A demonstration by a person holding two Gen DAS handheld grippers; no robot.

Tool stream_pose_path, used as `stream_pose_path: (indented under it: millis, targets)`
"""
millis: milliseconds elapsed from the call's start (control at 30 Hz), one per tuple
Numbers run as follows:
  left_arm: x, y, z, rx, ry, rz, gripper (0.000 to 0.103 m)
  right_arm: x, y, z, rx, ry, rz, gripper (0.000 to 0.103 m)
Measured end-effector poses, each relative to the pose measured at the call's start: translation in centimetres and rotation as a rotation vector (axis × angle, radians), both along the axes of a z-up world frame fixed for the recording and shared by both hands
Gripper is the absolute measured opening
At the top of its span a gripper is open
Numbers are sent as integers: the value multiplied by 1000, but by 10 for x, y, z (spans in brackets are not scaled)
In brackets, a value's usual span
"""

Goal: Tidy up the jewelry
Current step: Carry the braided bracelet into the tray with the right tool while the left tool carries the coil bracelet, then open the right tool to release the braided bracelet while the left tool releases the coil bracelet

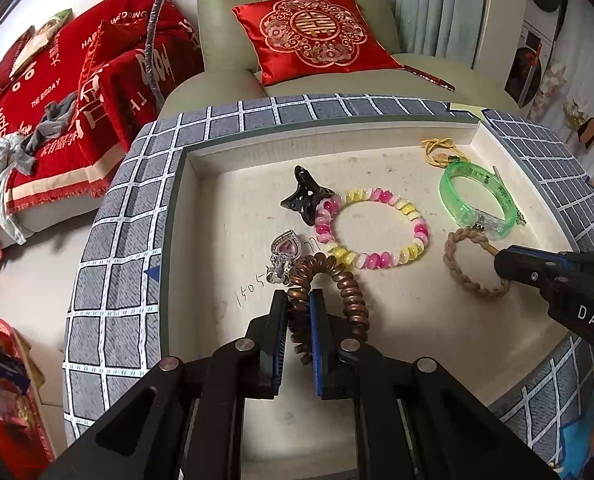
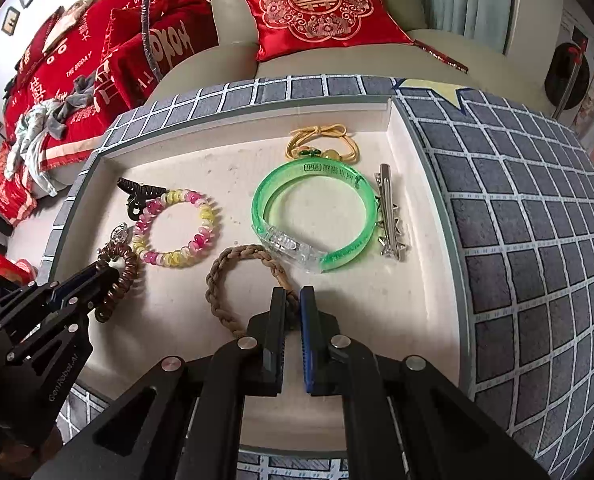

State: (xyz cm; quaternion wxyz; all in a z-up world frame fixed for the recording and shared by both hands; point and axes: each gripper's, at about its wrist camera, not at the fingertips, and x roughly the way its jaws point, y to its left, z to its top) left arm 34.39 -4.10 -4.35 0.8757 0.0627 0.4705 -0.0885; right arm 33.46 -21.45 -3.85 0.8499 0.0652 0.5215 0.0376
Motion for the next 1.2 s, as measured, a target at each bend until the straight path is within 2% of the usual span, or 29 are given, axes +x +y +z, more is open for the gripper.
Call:
stream_pose_path:
  millis: [200,233,300,333,367,567,1200]
  targets:
    - [-3,-1,2,0,-7,4,25,-6,-2,3,36,-1,-1,9]
    - [-3,-1,2,2,-9,3,25,-7,-3,4,40,-4,0,13]
    - [-4,-2,3,5,-12,1,25,-10,-2,7,48,-13,0,44]
    - [-5,-2,3,7,-12,0,25,-11,-2,9,50,-22,0,67]
    - [-5,-2,3,7,-13,-1,25,-13,-2,12,48,-39,-3,69]
    - [-7,-2,5,2,-18,6,25,-20,-5,27,45,-79,-17,69]
    - [-14,2,22,-30,-49,17,25,-37,-14,49,39,-121,-39,69]
